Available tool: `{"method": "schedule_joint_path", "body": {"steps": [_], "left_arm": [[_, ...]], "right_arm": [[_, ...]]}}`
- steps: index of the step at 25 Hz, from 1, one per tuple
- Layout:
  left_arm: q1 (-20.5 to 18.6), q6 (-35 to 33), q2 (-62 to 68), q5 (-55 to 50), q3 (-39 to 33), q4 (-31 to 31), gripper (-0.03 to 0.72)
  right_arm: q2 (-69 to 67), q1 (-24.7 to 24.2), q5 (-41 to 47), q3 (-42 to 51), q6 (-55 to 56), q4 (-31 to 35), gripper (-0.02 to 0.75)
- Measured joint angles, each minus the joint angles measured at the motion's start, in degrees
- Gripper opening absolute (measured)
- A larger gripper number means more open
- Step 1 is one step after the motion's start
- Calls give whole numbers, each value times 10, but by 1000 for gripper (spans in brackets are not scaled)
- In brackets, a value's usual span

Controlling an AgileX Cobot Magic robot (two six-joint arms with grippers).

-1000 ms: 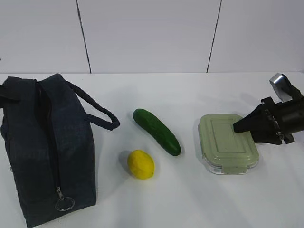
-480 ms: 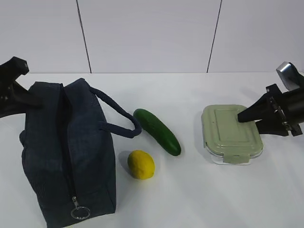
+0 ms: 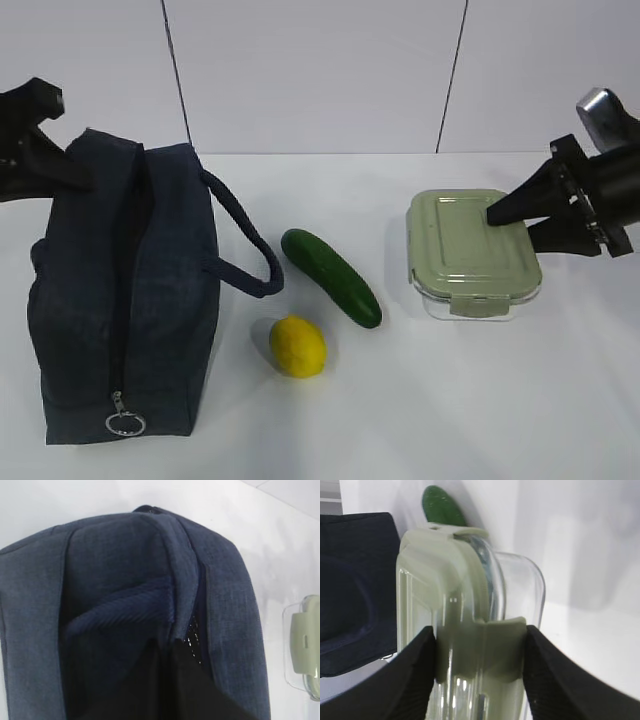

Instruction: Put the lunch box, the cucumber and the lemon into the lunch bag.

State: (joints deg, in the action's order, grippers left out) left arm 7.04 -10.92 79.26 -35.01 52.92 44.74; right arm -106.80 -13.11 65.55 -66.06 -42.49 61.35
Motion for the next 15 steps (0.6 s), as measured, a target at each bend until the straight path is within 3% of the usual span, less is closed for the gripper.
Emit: {"method": "schedule_joint_path", "body": {"steps": [8, 15], "left_arm": [[3, 2, 29, -29, 14, -14, -3], [3, 51, 30, -66, 46, -76, -3]], "right_arm": [[31, 78, 5, -53, 64, 27, 405], [33, 138, 19, -138, 130, 27, 405]]}}
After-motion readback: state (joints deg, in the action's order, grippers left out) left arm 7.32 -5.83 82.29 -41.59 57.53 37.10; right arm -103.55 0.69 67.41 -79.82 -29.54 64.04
